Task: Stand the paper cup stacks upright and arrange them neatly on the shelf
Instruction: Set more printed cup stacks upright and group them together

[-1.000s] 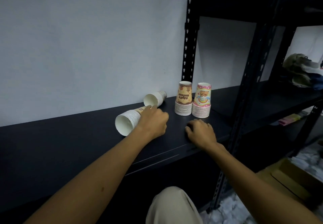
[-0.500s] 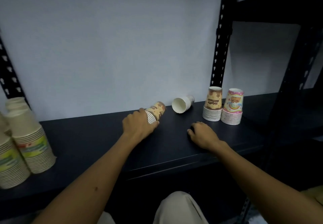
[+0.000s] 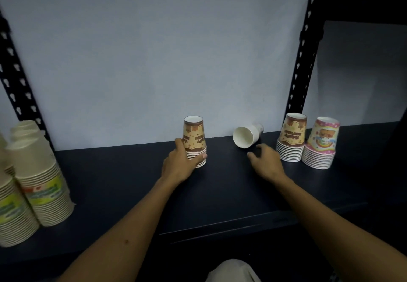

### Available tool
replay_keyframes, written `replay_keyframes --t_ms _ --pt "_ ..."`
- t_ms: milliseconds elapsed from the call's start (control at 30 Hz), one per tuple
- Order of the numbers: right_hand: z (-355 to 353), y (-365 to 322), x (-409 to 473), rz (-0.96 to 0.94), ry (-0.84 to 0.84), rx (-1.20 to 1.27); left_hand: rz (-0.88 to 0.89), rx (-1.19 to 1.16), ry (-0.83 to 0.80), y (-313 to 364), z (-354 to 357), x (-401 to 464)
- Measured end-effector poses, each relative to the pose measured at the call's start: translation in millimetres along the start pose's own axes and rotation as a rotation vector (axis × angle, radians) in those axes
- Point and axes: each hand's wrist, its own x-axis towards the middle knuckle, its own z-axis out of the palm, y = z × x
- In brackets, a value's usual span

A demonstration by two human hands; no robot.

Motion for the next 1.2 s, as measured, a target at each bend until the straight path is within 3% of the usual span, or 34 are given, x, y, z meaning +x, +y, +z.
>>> replay_keyframes --t_ms 333,533,667,867,1033,1200 --pt "16 -6 55 0.396 0.181 0.390 -0.033 0.059 0.035 -2 24 44" --pt "35 -29 79 0.550 0.099 0.160 -0.041 0.171 0.101 0 30 53" --pt "51 -27 79 0.446 0.171 0.128 -0.041 0.157 0.108 0 29 55" --pt "55 -26 76 0.208 0.174 0.455 -0.062 0.091 0.110 1 25 56" --pt "63 -34 70 0.110 -0.014 0.569 -0.077 -0.001 0.116 -1 22 57" --pt "64 -37 57 -0.082 -0.058 0.431 -0.068 -0.060 0.121 -4 22 56"
